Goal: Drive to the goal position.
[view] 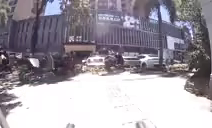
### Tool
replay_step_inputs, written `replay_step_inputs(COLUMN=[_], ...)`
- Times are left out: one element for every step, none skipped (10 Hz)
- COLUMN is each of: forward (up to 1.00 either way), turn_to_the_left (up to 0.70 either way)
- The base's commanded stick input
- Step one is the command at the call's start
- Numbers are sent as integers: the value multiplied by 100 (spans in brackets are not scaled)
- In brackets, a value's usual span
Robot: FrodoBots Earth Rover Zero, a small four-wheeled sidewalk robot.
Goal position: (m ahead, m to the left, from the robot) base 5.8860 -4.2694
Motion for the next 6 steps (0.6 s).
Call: replay_step_inputs(forward=[70,70,70,70,70,70], turn_to_the_left=[-14,-14,-14,-14,-8,0])
